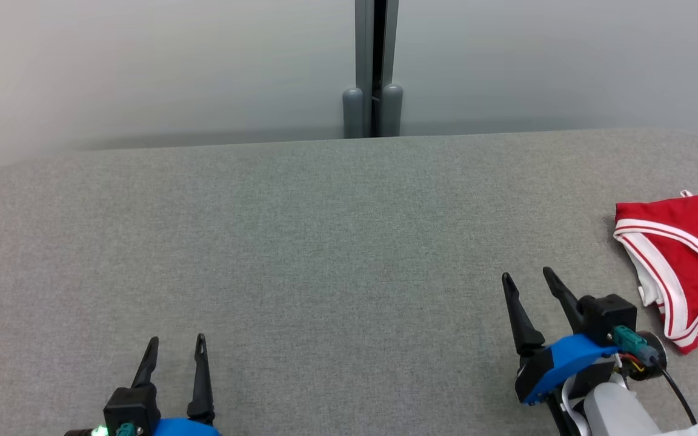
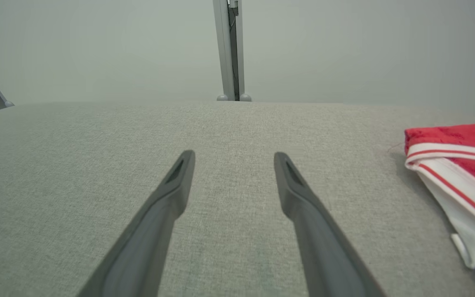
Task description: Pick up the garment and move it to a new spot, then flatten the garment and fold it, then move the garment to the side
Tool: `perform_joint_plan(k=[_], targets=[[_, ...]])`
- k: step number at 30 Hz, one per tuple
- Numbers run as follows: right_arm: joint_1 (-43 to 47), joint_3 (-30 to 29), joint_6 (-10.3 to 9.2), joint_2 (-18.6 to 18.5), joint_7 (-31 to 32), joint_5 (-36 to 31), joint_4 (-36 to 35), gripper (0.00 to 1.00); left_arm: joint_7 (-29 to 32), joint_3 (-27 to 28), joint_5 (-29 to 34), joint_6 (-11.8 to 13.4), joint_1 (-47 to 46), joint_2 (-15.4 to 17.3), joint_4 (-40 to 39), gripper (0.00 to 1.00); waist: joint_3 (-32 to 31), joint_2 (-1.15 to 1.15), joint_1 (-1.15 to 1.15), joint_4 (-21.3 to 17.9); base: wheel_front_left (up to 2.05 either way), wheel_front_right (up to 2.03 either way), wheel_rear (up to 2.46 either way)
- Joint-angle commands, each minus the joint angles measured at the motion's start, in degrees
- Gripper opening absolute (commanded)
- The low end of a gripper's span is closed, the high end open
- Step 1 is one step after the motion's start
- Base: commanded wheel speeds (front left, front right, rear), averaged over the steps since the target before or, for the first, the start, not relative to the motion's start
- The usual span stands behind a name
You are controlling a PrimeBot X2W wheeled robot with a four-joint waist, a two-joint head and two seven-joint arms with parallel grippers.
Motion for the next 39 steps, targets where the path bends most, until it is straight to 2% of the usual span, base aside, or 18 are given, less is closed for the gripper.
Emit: perform_joint_plan(k=[1, 9, 19, 20, 24, 39], targets=[[1.7, 0.2, -0.02, -0.2, -0.3, 0.7, -0.5, 1.0, -0.1, 0.7, -0.2, 0.4, 0.6, 0.0, -0.7, 1.0, -0.6, 0.0, 0.01, 0.0, 0.0, 0.0, 0.0], [5.2, 0.6, -0.02, -0.2, -0.3, 1.9, -1.2, 1.0, -0.1, 2.1, -4.4, -1.8, 2.9, -0.1, -2.0, 1.0, -2.7, 0.0, 0.01, -0.4, 0.0, 0.0, 0.0], [7.3, 0.8, -0.01, -0.2, -0.3, 3.1, -1.1, 1.0, -0.1, 2.1, -6.2, -2.5, 4.8, -0.1, -1.9, 1.0, -4.4, 0.0, 0.01, -0.2, 0.0, 0.0, 0.0], [6.5, 0.8, -0.01, 0.0, 0.0, 3.0, -1.0, 0.0, 0.0, 2.1, -6.2, -2.4, 4.5, 0.0, -1.9, 0.0, -4.4, 0.0, 0.01, -0.2, 0.0, 0.0, 0.0], [7.2, 0.7, -0.01, 0.1, 0.4, 3.1, 0.6, 0.0, 0.4, 2.2, -6.4, -2.5, 5.2, -0.1, 0.0, 0.0, -4.4, 0.0, 0.01, -0.1, 0.0, 0.0, 0.0], [7.9, -1.5, -0.01, 0.1, 4.7, 19.6, -3.7, 0.0, 4.7, 3.8, -22.3, -3.3, 2.7, -0.1, -1.6, 0.0, -4.4, 0.0, 0.01, 0.4, 0.0, 0.0, 0.0]])
